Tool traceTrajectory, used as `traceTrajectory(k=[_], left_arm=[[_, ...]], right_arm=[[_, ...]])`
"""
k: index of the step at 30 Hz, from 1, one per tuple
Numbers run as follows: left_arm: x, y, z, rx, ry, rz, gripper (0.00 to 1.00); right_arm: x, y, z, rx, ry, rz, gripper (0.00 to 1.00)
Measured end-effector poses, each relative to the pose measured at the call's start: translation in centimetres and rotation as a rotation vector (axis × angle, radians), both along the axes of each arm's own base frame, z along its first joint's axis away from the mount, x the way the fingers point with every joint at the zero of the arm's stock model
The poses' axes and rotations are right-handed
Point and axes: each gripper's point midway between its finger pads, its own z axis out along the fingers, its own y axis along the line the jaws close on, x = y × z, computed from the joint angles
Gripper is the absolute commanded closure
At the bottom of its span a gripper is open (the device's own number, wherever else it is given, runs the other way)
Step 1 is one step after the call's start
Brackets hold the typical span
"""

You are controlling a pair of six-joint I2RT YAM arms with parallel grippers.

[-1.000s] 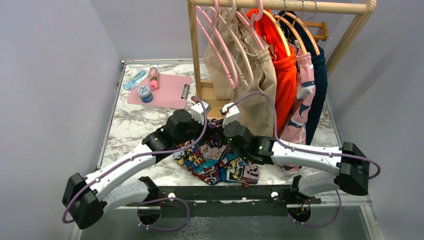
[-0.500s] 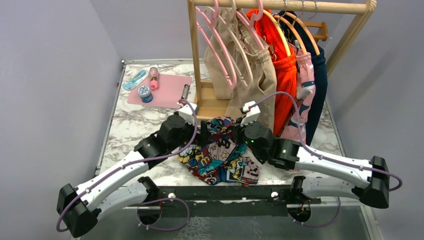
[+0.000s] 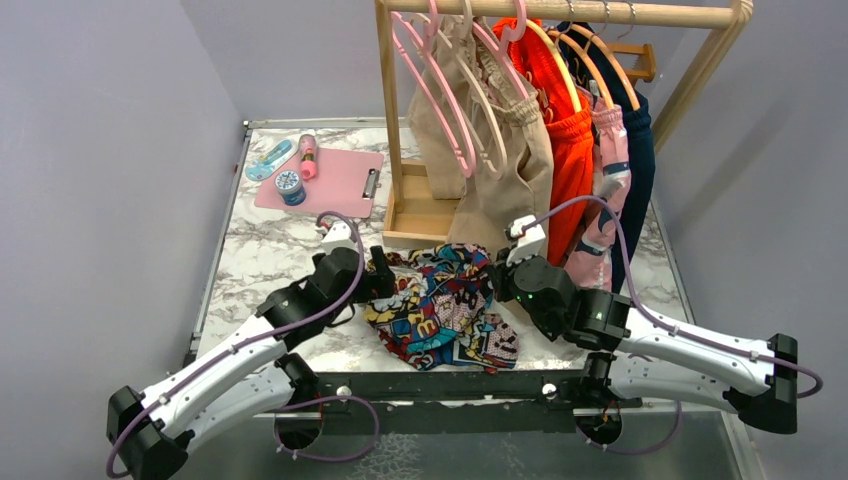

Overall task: Place the shorts on the hanger
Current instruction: Adjust the shorts at the center of the board.

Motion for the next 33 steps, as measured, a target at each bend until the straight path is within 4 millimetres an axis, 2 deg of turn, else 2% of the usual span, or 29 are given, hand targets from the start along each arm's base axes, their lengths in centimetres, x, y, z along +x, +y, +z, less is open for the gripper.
traceTrajectory(k=[3, 8, 13, 16, 22, 26, 30, 33], left_arm=[[-0.2, 0.5, -1.7, 0.021, 0.070, 0.052, 0.03], [0.2, 1.3, -2.5, 0.035, 0.099, 0.121, 0.11], [1.7, 2.1, -2.7, 0.050, 0.125, 0.184, 0.28], [2.6, 2.2, -2.7, 0.037, 0.137, 0.205, 0.35], [4.0, 1.5, -3.0, 0.003, 0.184, 0.198, 0.39], [4.1, 1.2, -4.4, 0.013, 0.240, 0.183, 0.43], [4.0, 0.7, -4.9, 0.014, 0.259, 0.159, 0.57], [4.1, 0.5, -4.9, 0.010, 0.259, 0.143, 0.73]], right_arm=[[-0.1, -0.2, -0.1, -0.003, 0.002, 0.000, 0.99], [-0.3, -0.6, -0.2, 0.001, 0.001, 0.003, 0.99], [-0.6, -0.9, -0.3, 0.007, 0.002, 0.012, 0.99], [-0.8, -0.9, -0.5, 0.002, 0.007, 0.018, 0.99], [-1.0, -1.0, -0.7, 0.006, 0.013, 0.029, 0.99], [-1.1, -1.0, -1.1, 0.001, 0.019, 0.036, 0.99], [-1.2, -0.9, -1.2, 0.002, 0.023, 0.044, 0.99], [-1.3, -0.7, -1.2, 0.004, 0.027, 0.053, 0.99]])
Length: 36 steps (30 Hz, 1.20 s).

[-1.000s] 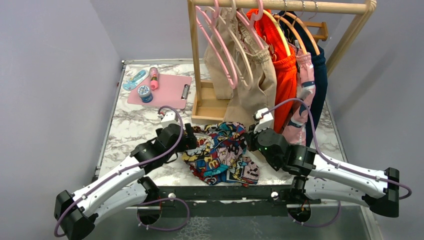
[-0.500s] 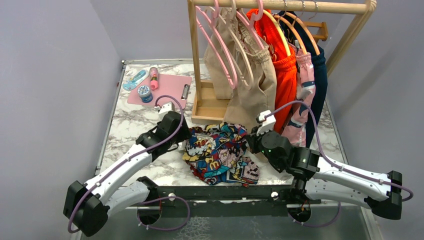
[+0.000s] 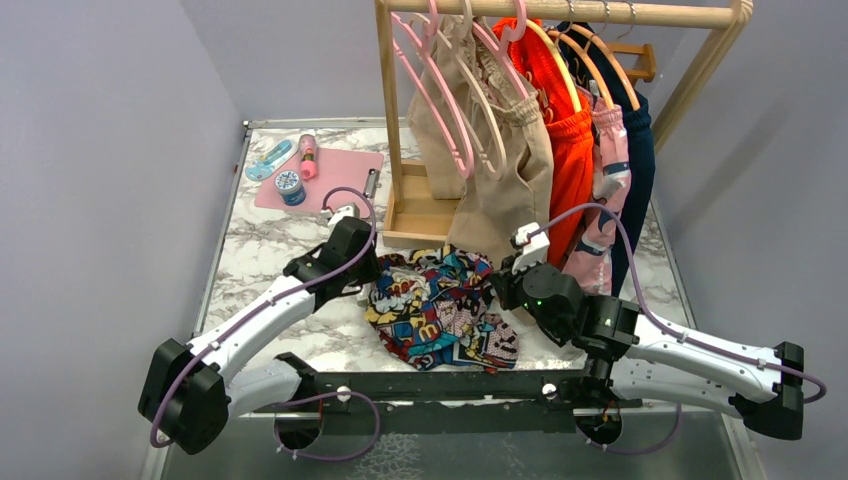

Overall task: Place the shorts on the hanger
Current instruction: Adjust the shorts at the center of the board.

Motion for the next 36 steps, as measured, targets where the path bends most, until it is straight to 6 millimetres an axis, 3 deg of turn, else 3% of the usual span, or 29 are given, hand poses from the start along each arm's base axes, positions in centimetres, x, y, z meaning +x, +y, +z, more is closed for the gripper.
traceTrajectory(k=[4, 10, 14, 17, 20, 23, 26, 28, 30, 31, 33, 36], left_arm=[[0.1, -0.1, 0.1, 0.002, -0.008, -0.016, 0.99], [0.0, 0.2, 1.6, 0.000, -0.065, -0.040, 1.00], [0.0, 1.1, 5.3, 0.001, -0.171, -0.046, 1.00], [0.6, 1.9, 11.6, -0.013, -0.333, -0.036, 1.00], [0.6, 3.3, 21.0, -0.042, -0.566, -0.016, 1.00], [-0.8, 4.9, 29.3, -0.080, -0.759, 0.000, 1.00], [-3.0, 6.6, 35.7, -0.116, -0.922, 0.010, 1.00], [-4.3, 7.5, 37.7, -0.134, -0.993, 0.015, 1.00], [-5.1, 8.0, 37.6, -0.140, -1.019, 0.012, 1.00], [-5.3, 8.0, 36.7, -0.141, -1.015, 0.008, 1.00], [-5.2, 7.7, 32.9, -0.129, -0.963, -0.010, 1.00], [-4.9, 6.4, 25.4, -0.124, -0.830, -0.056, 1.00]], right_arm=[[-0.2, 0.2, 0.0, 0.004, 0.005, 0.019, 0.99], [-0.7, 0.6, 0.6, 0.020, 0.002, 0.058, 0.99], [-1.1, 1.5, 2.8, 0.058, -0.009, 0.111, 0.99], [-1.4, 2.4, 6.7, 0.131, -0.039, 0.158, 0.99], [-1.8, 3.1, 12.3, 0.226, -0.097, 0.202, 0.99], [-2.2, 3.2, 18.3, 0.317, -0.171, 0.239, 0.99], [-2.8, 2.7, 23.1, 0.387, -0.245, 0.268, 0.99], [-3.0, 2.4, 24.2, 0.402, -0.269, 0.275, 0.99], [-3.1, 2.1, 23.7, 0.400, -0.269, 0.277, 0.99], [-3.1, 2.1, 22.8, 0.389, -0.260, 0.278, 0.99], [-3.2, 2.1, 19.8, 0.351, -0.218, 0.275, 0.99], [-3.5, 1.9, 13.6, 0.275, -0.113, 0.264, 0.99]])
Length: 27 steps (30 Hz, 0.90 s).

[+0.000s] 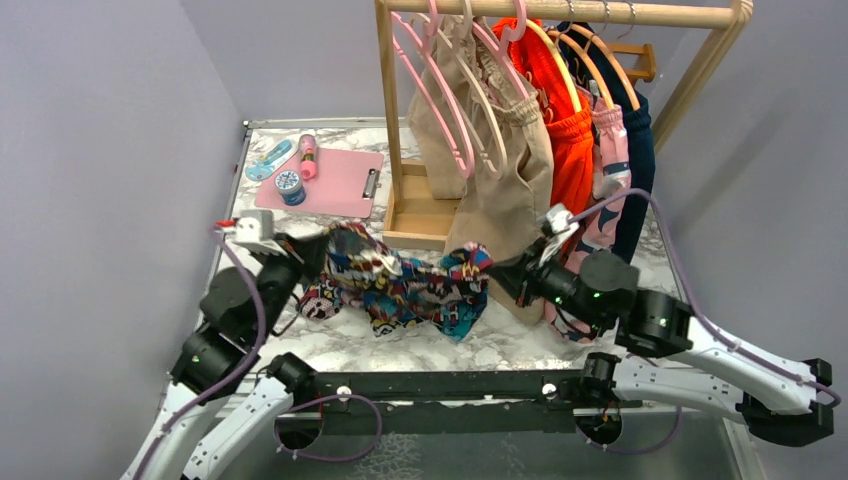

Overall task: Place the shorts on the hanger
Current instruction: Adjust the shorts at the center of the board.

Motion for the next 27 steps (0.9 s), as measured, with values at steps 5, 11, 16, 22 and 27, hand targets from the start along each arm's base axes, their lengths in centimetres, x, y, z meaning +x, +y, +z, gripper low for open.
traceTrajectory(k=[5, 11, 16, 22, 27], left_arm=[[-1.5, -1.6, -10.1, -0.028, 0.212, -0.084, 0.89], [-2.4, -2.6, -12.8, -0.068, 0.328, -0.125, 0.31], [-1.8, -3.1, -13.7, -0.016, 0.429, -0.113, 0.23], [-1.6, -4.0, -14.9, 0.060, 0.515, -0.153, 0.29], [-2.1, -6.5, -17.6, 0.138, 0.646, -0.293, 0.29]], right_arm=[[-1.3, -1.2, -9.7, -0.147, 0.182, -0.014, 0.99], [-2.4, -2.0, -12.0, -0.156, 0.274, -0.014, 0.99], [-2.7, -2.3, -13.2, -0.188, 0.326, -0.030, 0.99], [-3.1, -3.3, -14.2, -0.239, 0.403, -0.078, 0.99], [-2.9, -4.0, -14.2, -0.239, 0.430, -0.131, 0.99]])
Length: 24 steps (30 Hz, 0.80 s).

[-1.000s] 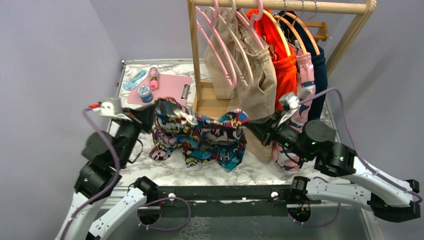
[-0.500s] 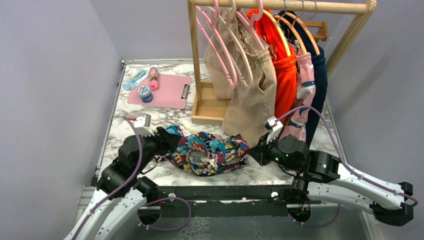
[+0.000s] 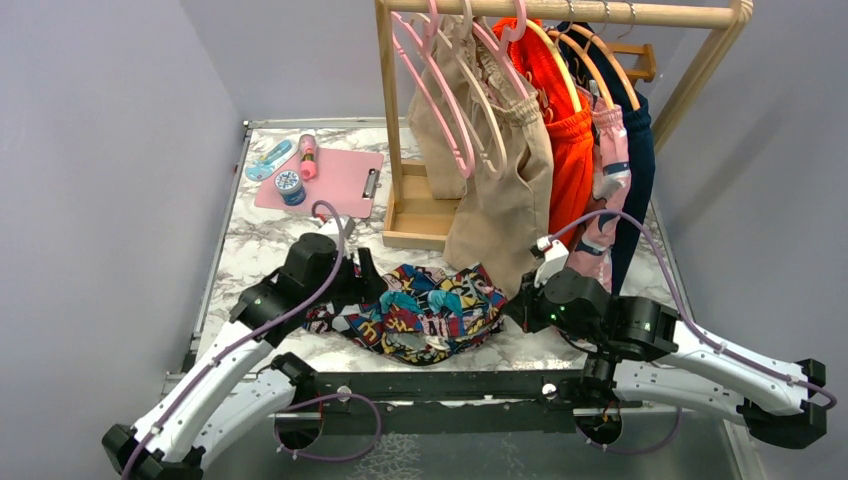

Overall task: Place the shorts on the hanger
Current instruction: Adjust the shorts at the center of the board.

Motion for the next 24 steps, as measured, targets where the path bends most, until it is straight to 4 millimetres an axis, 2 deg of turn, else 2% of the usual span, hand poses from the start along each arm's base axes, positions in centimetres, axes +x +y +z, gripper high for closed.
traceTrajectory(k=[2, 6, 11, 15, 18, 24], left_arm=[[-0.4, -0.7, -0.9, 0.024, 0.034, -0.050, 0.27], [-1.6, -2.1, -0.9, 0.046, 0.021, -0.153, 0.24], [-3.5, -5.1, -1.3, 0.110, 0.038, -0.311, 0.18], [-4.8, -6.9, -3.4, 0.243, 0.091, -0.389, 0.15], [-5.5, -7.2, -4.2, 0.330, 0.111, -0.412, 0.11], [-5.7, -6.0, -3.3, 0.440, 0.107, -0.399, 0.11]], right_arm=[[0.1, -0.1, -0.2, -0.007, 0.006, -0.011, 0.99], [0.2, -0.1, -0.5, -0.019, 0.010, -0.019, 0.99], [0.4, -0.2, -0.8, -0.041, 0.008, -0.028, 0.99], [0.5, -0.2, -1.1, -0.058, 0.006, -0.026, 0.99], [0.6, -0.2, -1.1, -0.065, 0.000, -0.023, 0.99], [0.6, -0.3, -1.1, -0.071, -0.007, -0.017, 0.99]])
